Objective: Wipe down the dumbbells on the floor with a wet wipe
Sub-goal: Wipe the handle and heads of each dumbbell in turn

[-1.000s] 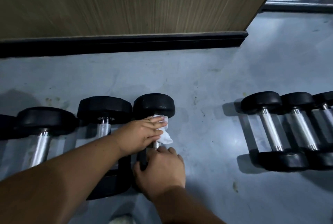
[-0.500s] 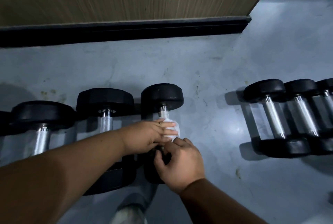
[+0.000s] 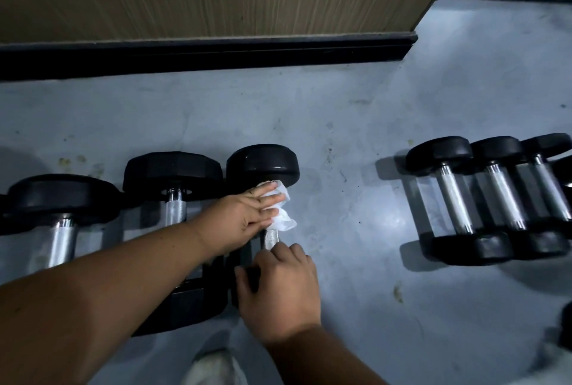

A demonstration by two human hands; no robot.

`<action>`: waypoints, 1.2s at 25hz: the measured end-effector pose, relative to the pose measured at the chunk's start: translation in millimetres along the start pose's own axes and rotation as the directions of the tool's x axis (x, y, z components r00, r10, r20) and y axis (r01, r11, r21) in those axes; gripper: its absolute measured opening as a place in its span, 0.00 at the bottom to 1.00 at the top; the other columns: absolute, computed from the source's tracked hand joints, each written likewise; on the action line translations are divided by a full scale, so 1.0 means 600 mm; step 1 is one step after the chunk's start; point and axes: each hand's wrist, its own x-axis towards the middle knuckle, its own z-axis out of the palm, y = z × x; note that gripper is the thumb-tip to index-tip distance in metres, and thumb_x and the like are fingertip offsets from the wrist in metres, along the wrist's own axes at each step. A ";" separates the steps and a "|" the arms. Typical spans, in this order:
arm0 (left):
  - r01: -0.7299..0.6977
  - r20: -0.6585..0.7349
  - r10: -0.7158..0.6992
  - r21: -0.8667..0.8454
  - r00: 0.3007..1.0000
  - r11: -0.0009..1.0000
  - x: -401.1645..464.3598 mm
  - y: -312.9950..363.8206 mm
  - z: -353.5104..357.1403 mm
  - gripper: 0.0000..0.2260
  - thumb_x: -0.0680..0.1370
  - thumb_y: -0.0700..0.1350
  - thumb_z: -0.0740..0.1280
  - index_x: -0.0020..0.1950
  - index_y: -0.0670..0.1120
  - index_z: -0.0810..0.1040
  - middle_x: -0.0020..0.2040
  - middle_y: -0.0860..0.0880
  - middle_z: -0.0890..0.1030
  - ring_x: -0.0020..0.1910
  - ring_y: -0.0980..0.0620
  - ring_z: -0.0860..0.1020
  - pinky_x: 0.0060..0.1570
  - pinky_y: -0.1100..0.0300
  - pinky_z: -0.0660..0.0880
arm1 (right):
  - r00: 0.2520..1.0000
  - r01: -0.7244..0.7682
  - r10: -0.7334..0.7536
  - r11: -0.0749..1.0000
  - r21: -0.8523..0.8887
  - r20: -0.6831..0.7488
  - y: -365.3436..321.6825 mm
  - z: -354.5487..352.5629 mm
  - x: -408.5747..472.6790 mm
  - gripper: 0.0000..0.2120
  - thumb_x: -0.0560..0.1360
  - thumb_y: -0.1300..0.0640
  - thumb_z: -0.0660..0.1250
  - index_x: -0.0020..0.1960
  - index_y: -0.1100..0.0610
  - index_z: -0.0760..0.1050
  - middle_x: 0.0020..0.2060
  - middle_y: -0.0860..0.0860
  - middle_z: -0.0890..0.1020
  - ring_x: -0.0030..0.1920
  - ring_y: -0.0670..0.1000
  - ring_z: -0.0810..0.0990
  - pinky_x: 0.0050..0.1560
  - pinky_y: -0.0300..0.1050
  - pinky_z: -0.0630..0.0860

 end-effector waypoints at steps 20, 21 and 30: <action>-0.033 0.336 0.064 -0.096 0.940 0.995 -0.014 0.024 0.019 0.16 0.81 0.46 0.62 0.65 0.42 0.82 0.75 0.47 0.70 0.80 0.58 0.52 0.78 0.60 0.40 | 0.946 0.246 -0.229 0.968 0.052 -0.228 0.036 0.015 -0.019 0.12 0.79 0.45 0.66 0.43 0.52 0.75 0.42 0.50 0.77 0.41 0.56 0.73 0.39 0.52 0.71; -0.056 0.371 0.087 -0.092 0.925 0.994 -0.011 0.024 0.012 0.15 0.80 0.43 0.63 0.65 0.44 0.82 0.75 0.47 0.71 0.80 0.54 0.54 0.79 0.58 0.41 | 0.948 0.240 -0.217 0.968 0.076 -0.231 0.040 0.013 -0.020 0.13 0.80 0.44 0.64 0.43 0.52 0.75 0.42 0.50 0.77 0.41 0.56 0.73 0.39 0.52 0.71; -0.070 0.166 0.055 0.083 0.985 0.994 0.034 0.001 -0.003 0.24 0.85 0.56 0.54 0.63 0.42 0.83 0.72 0.48 0.74 0.77 0.50 0.63 0.78 0.59 0.53 | 0.965 0.186 -0.164 0.978 0.095 -0.203 0.063 0.003 -0.014 0.11 0.72 0.47 0.70 0.39 0.53 0.74 0.39 0.51 0.75 0.40 0.57 0.74 0.39 0.54 0.74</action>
